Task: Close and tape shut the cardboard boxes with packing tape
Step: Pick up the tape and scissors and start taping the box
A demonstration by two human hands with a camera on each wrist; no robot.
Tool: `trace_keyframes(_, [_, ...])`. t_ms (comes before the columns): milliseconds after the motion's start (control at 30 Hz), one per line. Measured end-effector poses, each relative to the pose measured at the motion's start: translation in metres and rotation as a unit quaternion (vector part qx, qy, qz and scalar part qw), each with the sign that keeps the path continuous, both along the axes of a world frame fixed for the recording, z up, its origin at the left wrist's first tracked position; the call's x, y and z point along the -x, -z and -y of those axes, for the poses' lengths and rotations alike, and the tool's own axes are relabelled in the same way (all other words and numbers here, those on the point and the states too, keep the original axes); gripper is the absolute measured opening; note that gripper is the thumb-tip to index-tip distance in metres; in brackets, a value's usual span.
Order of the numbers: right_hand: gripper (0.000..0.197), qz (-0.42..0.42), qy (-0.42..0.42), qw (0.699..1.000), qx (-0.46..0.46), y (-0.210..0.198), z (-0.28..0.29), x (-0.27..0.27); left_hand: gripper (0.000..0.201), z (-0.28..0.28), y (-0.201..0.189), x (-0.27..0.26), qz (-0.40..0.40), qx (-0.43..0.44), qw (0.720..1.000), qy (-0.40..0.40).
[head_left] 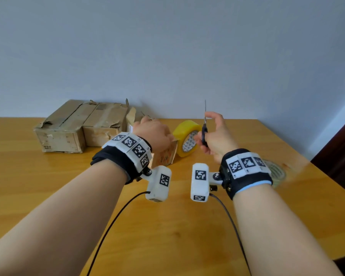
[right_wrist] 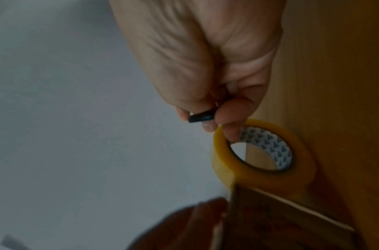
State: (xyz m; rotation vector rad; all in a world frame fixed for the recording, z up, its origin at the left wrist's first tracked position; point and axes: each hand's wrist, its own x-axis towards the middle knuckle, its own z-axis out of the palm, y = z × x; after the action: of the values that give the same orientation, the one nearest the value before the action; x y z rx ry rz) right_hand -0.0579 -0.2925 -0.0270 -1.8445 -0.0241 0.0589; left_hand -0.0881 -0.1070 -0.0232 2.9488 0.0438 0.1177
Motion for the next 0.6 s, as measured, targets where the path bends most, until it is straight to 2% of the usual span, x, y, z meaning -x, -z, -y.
trace_keyframes(67, [0.052,0.026,0.007,1.000,-0.002,0.006,-0.007,-0.004,0.031,0.005,-0.004,-0.010,0.050,0.060,0.997,-0.001])
trace_keyframes(100, [0.047,0.034,0.005,0.999,-0.005,0.010,-0.011,-0.007,0.035,0.007,-0.002,-0.015,0.050,0.097,0.994,0.009])
trace_keyframes(167, [0.045,0.035,-0.003,0.999,-0.015,0.016,-0.015,-0.013,0.049,0.012,0.004,-0.020,-0.003,0.132,0.991,0.028])
trace_keyframes(300, [0.046,0.016,-0.008,0.999,-0.036,0.022,-0.013,-0.026,0.067,0.005,0.010,-0.028,-0.085,0.076,0.993,0.007])
trace_keyframes(367, [0.049,0.011,-0.002,0.999,-0.044,0.024,-0.015,-0.029,0.071,0.002,0.009,-0.033,-0.099,0.084,0.991,-0.023])
trace_keyframes(500, [0.051,0.010,0.071,0.994,-0.086,0.026,-0.017,-0.030,0.039,0.012,0.018,-0.039,-0.035,0.051,0.997,-0.045])
trace_keyframes(600, [0.051,0.019,0.102,0.993,-0.059,0.025,-0.011,-0.026,0.029,0.014,0.021,-0.040,-0.015,0.041,0.999,0.004])
